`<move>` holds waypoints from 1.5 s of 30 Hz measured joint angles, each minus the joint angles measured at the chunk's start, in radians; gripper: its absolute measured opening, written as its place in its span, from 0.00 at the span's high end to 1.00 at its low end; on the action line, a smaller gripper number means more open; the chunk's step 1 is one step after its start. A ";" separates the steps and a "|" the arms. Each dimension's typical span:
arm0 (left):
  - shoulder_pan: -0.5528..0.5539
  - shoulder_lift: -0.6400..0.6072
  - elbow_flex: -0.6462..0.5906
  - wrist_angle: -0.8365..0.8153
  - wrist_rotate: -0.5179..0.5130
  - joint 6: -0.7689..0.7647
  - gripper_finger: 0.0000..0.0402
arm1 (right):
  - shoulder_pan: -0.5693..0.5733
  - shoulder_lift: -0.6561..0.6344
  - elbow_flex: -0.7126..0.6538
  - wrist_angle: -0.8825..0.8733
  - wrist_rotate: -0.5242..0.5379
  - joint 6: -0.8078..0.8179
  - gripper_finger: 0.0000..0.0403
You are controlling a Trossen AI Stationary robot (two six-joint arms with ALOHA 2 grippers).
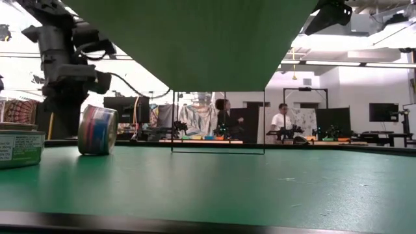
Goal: Stack canned seafood by type on shelf
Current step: Stack the blue pink tuna can on top of the other blue pink tuna cans on the shelf
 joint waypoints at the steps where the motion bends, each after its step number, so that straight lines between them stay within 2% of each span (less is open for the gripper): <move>1: 0.010 -0.019 0.012 -0.025 -0.005 0.001 1.00 | 0.000 0.000 0.000 0.000 0.000 0.000 0.23; 5: 0.024 -0.088 0.071 -0.080 -0.046 -0.019 0.99 | 0.000 0.000 0.000 0.000 0.000 -0.001 0.23; 8: 0.023 -0.109 0.106 -0.090 -0.045 -0.022 0.94 | 0.000 0.000 0.000 -0.001 0.000 -0.004 0.23; 11: 0.023 -0.101 0.148 -0.087 -0.016 -0.077 0.81 | 0.000 0.000 0.000 -0.007 0.000 -0.004 0.23; 16: -0.007 -0.066 0.214 -0.084 0.073 -0.224 0.53 | -0.017 0.000 0.000 -0.008 -0.001 0.030 0.23; 18: -0.045 -0.056 0.245 -0.085 0.045 -0.316 0.44 | -0.024 0.000 0.000 -0.008 0.000 0.030 0.23; 21: -0.128 -0.052 0.289 -0.085 -0.094 -0.495 0.36 | -0.035 0.000 0.000 -0.007 0.002 0.025 0.23; 26: -0.296 -0.001 0.308 -0.089 -0.273 -0.770 0.35 | -0.046 0.000 0.000 -0.001 0.005 -0.003 0.23; 32: -0.466 0.128 0.308 -0.079 -0.368 -1.010 0.37 | -0.046 0.000 0.000 0.004 0.027 -0.046 0.23; 37: -0.494 0.191 0.308 -0.124 -0.387 -1.033 0.37 | -0.046 0.000 0.000 0.004 0.028 -0.087 0.23; 41: -0.492 0.209 0.308 -0.230 -0.397 -1.034 0.37 | -0.046 0.000 0.000 0.004 0.028 -0.091 0.23; 45: -0.492 0.209 0.307 -0.312 -0.448 -1.088 0.37 | -0.046 0.000 0.000 0.004 0.027 -0.090 0.23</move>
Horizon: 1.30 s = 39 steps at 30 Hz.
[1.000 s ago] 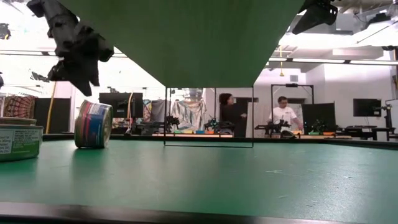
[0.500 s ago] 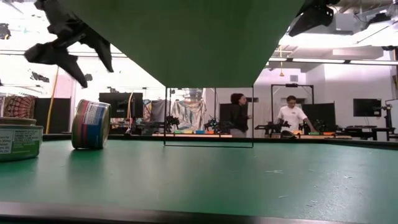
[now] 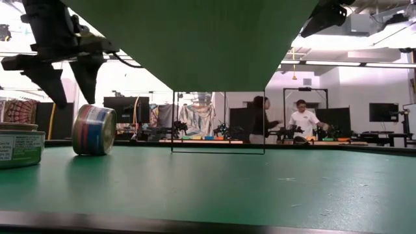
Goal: Stack canned seafood by type on shelf
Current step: Stack the blue pink tuna can on top of the other blue pink tuna cans on the shelf
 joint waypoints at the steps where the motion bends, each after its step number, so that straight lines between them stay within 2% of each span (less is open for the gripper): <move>1: 0.000 0.000 0.000 -0.026 -0.011 -0.014 0.37 | 0.000 0.000 0.000 0.001 0.000 0.000 0.23; 8: 0.007 -0.022 0.014 -0.193 0.021 0.025 0.37 | 0.000 0.000 0.000 0.002 -0.002 0.004 0.23; 13: 0.009 -0.066 0.100 -0.301 0.004 0.027 0.37 | 0.000 0.000 0.000 0.002 -0.010 0.007 0.23; 18: 0.009 -0.071 0.144 -0.195 0.058 0.023 0.37 | 0.000 0.000 0.000 0.004 -0.008 0.007 0.23; 21: 0.001 -0.028 0.144 -0.139 0.065 -0.060 0.37 | 0.000 0.000 0.000 0.031 -0.005 0.003 0.23; 27: -0.006 0.068 0.144 -0.152 0.048 -0.203 0.35 | 0.000 0.000 0.000 0.077 0.001 0.000 0.23; 39: -0.009 0.217 0.144 -0.083 0.085 -0.290 0.15 | 0.000 0.000 0.000 0.075 0.002 -0.030 0.23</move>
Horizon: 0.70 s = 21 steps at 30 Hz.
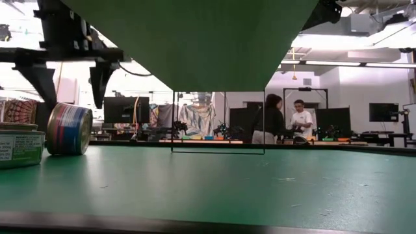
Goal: Stack canned seafood by type on shelf
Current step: Stack the blue pink tuna can on top of the other blue pink tuna cans on the shelf
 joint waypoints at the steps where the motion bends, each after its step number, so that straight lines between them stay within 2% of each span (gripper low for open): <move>1: 0.000 0.016 0.000 0.009 0.007 0.003 0.15 | 0.000 0.000 0.000 0.000 0.000 0.000 0.23; 5: 0.000 0.061 0.000 0.001 0.048 0.044 0.15 | 0.000 0.000 0.000 0.000 0.000 0.003 0.23; 10: -0.002 0.058 -0.001 -0.035 0.053 0.075 0.21 | 0.000 0.000 0.000 0.000 0.000 0.003 0.23; 19: -0.002 0.059 -0.001 -0.084 0.025 0.135 0.49 | 0.000 0.000 0.000 0.022 0.003 0.002 0.23; 21: -0.002 0.059 -0.001 -0.085 0.004 0.158 0.52 | 0.000 0.000 0.000 0.027 0.003 0.001 0.23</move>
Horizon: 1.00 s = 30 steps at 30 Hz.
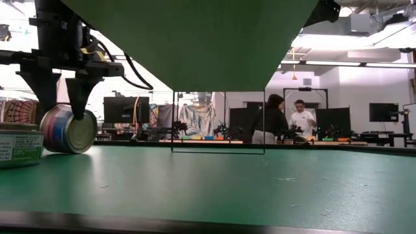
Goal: Stack canned seafood by type on shelf
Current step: Stack the blue pink tuna can on top of the other blue pink tuna cans on the shelf
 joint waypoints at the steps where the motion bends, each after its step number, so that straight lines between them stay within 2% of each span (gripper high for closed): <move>1: 0.000 0.000 0.000 0.001 -0.007 0.017 0.52 | 0.000 0.000 0.000 0.000 0.000 -0.001 0.23; 9: 0.009 -0.046 -0.019 -0.001 -0.016 0.064 0.52 | 0.001 0.000 0.000 0.001 0.000 0.002 0.23; 15: 0.001 -0.187 -0.015 -0.029 -0.136 0.161 0.52 | 0.003 0.000 0.000 0.001 0.000 0.008 0.23; 23: 0.001 -0.412 0.067 0.031 -0.313 0.591 0.52 | -0.020 0.000 0.000 0.001 -0.003 0.003 0.23; 26: 0.001 -0.469 0.115 0.076 -0.373 0.839 0.52 | -0.034 0.003 0.000 -0.001 -0.004 0.002 0.23; 30: 0.001 -0.512 0.187 0.184 -0.431 1.245 0.51 | -0.048 0.007 0.000 -0.002 -0.008 0.002 0.23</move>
